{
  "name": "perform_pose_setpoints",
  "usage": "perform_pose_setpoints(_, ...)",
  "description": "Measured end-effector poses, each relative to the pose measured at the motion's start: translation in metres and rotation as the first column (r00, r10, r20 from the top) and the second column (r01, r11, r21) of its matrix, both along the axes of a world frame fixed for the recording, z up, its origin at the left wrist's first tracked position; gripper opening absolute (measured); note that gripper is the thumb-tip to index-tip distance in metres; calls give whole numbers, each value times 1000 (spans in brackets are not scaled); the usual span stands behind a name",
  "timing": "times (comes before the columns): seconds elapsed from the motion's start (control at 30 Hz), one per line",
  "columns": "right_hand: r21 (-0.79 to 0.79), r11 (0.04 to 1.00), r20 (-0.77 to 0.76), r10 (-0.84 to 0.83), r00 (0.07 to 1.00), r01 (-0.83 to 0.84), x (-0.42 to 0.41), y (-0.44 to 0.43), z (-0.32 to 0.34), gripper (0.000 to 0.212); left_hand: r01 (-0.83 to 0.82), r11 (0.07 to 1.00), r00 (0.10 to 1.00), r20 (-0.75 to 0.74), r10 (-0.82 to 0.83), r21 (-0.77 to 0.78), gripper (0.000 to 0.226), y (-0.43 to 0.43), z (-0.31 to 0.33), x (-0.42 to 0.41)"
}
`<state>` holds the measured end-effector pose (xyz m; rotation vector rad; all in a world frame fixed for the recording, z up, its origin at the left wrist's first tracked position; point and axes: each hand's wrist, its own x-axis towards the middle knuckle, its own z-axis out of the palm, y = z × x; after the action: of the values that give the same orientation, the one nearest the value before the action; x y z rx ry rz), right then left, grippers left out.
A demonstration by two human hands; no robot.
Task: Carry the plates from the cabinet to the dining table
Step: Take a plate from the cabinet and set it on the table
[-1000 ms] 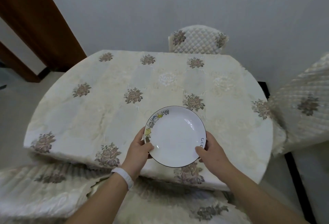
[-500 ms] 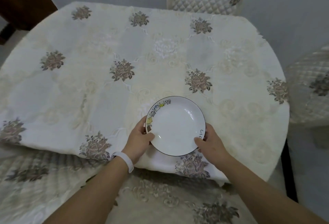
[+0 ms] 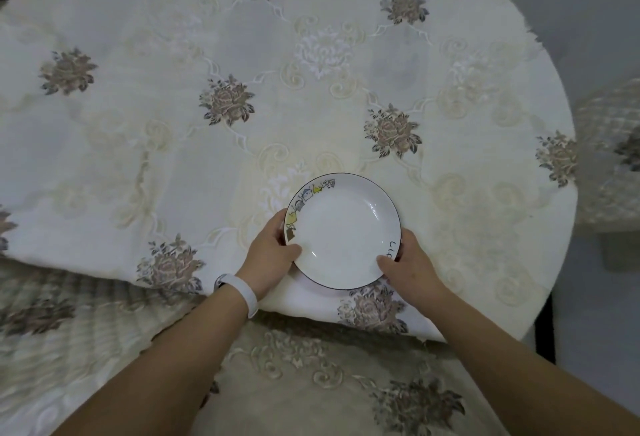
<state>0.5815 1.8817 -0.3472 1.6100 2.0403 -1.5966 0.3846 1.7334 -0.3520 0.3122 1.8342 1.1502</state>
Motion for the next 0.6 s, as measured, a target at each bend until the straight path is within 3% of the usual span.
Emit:
perform_pose_setpoints(0.17,-2,1000,-2,-3,1000,3,1,-1,2,41,3,998,1000,-31,-4,-55,63,0,1,2)
perform_pose_setpoints(0.4,-17,999,-65,-40,997,39,14,0,14,39,-78,980,993,-102,60,-184,31,-8,22,5)
perform_pose_setpoints(0.6,100,995,-115,-8,993,20,31,0,45,42,-69,977,975,-221,23,-201,29,-32,63,14)
